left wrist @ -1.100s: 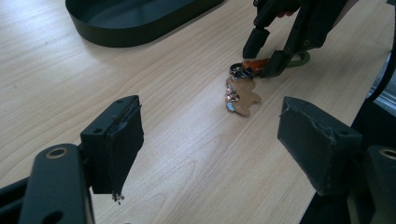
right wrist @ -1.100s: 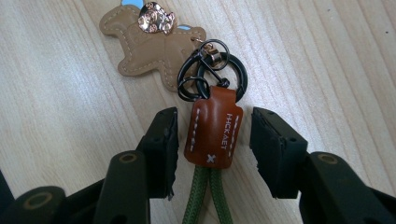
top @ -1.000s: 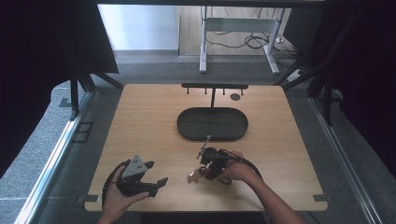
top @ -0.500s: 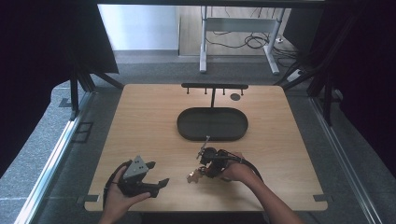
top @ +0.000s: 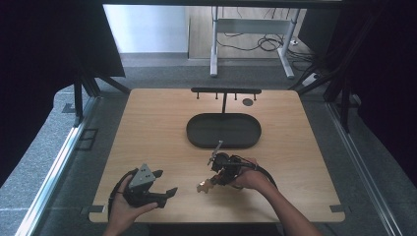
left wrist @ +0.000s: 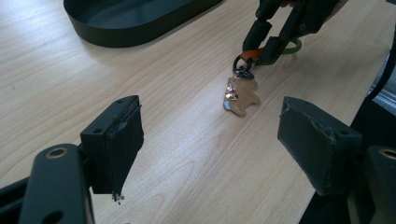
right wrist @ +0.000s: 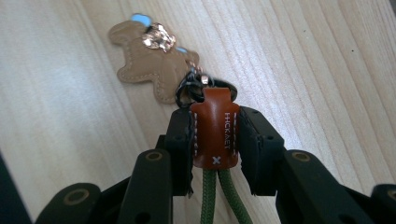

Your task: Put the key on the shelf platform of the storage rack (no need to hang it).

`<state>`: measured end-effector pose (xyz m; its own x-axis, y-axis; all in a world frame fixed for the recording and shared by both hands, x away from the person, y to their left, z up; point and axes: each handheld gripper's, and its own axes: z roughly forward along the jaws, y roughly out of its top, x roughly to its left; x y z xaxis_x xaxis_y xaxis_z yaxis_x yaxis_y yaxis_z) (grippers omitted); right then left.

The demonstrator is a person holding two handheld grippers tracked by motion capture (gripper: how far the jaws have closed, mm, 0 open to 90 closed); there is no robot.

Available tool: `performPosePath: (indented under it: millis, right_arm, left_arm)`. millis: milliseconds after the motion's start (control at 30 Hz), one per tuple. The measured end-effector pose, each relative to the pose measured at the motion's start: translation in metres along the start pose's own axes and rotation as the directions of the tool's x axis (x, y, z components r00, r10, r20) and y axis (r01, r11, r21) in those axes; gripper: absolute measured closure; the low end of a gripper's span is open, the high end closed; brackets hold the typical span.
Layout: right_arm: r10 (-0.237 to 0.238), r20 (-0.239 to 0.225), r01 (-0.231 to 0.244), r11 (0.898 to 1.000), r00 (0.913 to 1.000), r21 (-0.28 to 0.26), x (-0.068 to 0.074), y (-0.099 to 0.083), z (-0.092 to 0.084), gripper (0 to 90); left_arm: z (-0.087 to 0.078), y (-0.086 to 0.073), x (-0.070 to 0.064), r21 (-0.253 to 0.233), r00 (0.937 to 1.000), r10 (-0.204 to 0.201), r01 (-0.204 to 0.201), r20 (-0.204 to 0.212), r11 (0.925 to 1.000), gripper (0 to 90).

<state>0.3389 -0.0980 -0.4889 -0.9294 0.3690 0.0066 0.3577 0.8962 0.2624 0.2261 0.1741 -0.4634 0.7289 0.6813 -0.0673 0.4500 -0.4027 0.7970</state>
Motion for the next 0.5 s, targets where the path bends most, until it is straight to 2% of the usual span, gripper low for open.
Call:
performPosePath:
  millis: [200, 267, 400, 500]
  right_arm:
    - [-0.015, -0.007, 0.015, 1.000, 0.9999, -0.013, 0.001, 0.001, -0.008, 66.5]
    - [-0.004, -0.003, 0.004, 1.000, 1.0000, -0.024, 0.002, 0.003, -0.015, 66.6]
    - [-0.022, 0.003, 0.022, 0.999, 0.9998, -0.028, 0.001, 0.005, -0.022, 66.6]
    - [-0.016, 0.008, 0.016, 0.999, 0.9998, -0.035, 0.002, 0.007, -0.027, 66.7]
  left_arm:
    - [-0.001, 0.000, 0.001, -0.002, 1.0000, -0.001, 0.001, -0.001, 1.0000, 22.5]
    - [-0.001, 0.000, 0.001, -0.003, 1.0000, -0.001, 0.001, 0.000, 1.0000, 22.5]
    - [-0.002, 0.000, 0.001, -0.006, 1.0000, -0.003, 0.003, -0.003, 1.0000, 22.5]
    - [-0.003, 0.000, 0.002, -0.008, 1.0000, -0.003, 0.003, -0.002, 1.0000, 22.5]
